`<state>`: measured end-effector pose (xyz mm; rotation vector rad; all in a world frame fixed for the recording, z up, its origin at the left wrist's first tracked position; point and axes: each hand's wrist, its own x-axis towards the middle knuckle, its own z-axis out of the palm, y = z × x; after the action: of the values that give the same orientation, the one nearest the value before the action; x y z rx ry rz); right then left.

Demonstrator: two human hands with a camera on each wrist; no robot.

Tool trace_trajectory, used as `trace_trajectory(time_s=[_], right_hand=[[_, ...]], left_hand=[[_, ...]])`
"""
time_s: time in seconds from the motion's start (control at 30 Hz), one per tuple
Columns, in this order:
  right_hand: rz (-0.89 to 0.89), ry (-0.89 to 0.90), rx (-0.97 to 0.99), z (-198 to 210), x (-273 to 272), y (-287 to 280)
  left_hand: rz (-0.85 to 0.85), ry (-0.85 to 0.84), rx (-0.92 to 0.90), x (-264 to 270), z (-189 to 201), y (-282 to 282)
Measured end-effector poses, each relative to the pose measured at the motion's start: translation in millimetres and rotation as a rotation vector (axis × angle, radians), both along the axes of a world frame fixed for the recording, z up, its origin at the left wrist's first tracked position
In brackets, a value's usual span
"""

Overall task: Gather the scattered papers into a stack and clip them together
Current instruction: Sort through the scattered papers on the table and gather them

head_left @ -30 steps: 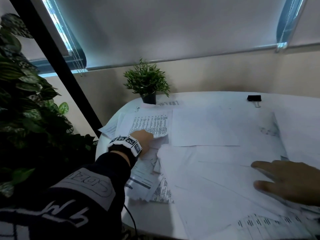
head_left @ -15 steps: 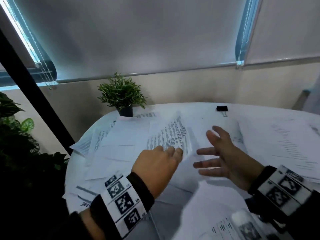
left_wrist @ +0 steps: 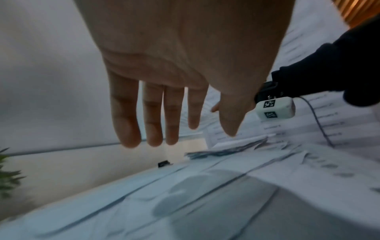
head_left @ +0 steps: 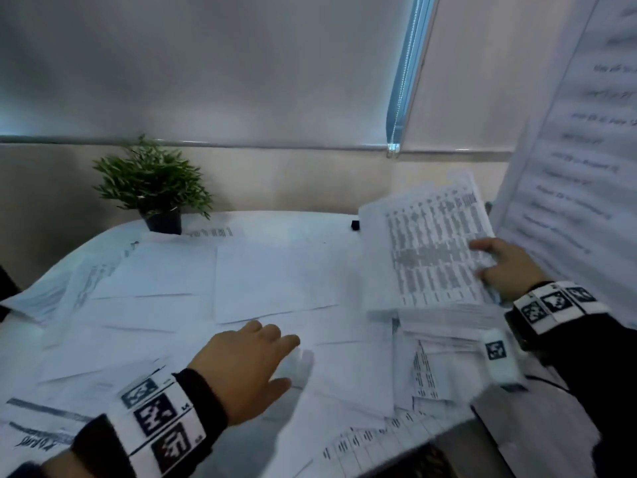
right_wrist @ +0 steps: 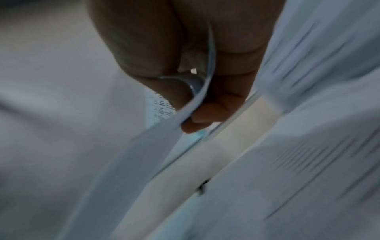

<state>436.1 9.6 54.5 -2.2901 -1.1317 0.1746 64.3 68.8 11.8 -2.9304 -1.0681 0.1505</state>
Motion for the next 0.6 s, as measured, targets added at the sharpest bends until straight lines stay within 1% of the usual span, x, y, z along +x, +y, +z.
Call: trace_trajectory(time_s=[0.03,0.1,0.2,0.27,0.3,0.37,0.43,0.47,0.53,0.6], right_hand=[[-0.052,-0.047,-0.060,-7.2,19.7,-1.8],[-0.080,-0.067,-0.185,-22.5,47.4,-4.3],[-0.059,-0.097,-0.352,-41.2,59.2,-2.4],[-0.022,-0.161,-0.536,-49.4,57.6,-2.6],[-0.045,-0.220,-0.632,-53.1,55.2,-2.1],[-0.161,-0.368,-0.785,-59.1,47.4,-3.6],[-0.179,-0.447,-0.815,-60.1,40.9,-2.2],[-0.168,-0.445,-0.800,-59.1,38.6,-0.8],[-0.116,-0.412,-0.805,-57.3,32.7,3.2],[-0.037,-0.355,-0.873,-59.0,34.4,8.0]], left_hand=[[0.014,0.037,-0.042,0.4,-4.2,9.3],[0.084,0.093,-0.147,5.3,-7.7,24.5],[0.152,0.096,-0.155,14.8,-10.2,45.1],[0.178,0.132,-0.130,19.9,-9.1,56.7],[0.191,0.139,-0.111,22.2,-7.3,62.6],[0.232,0.156,-0.079,26.9,-5.8,73.5],[0.273,0.172,-0.049,31.2,-6.2,82.6],[0.284,0.168,-0.041,33.5,-6.6,86.7],[0.300,0.146,-0.071,36.8,-8.8,94.9],[0.321,0.131,-0.143,39.5,-15.1,102.5]])
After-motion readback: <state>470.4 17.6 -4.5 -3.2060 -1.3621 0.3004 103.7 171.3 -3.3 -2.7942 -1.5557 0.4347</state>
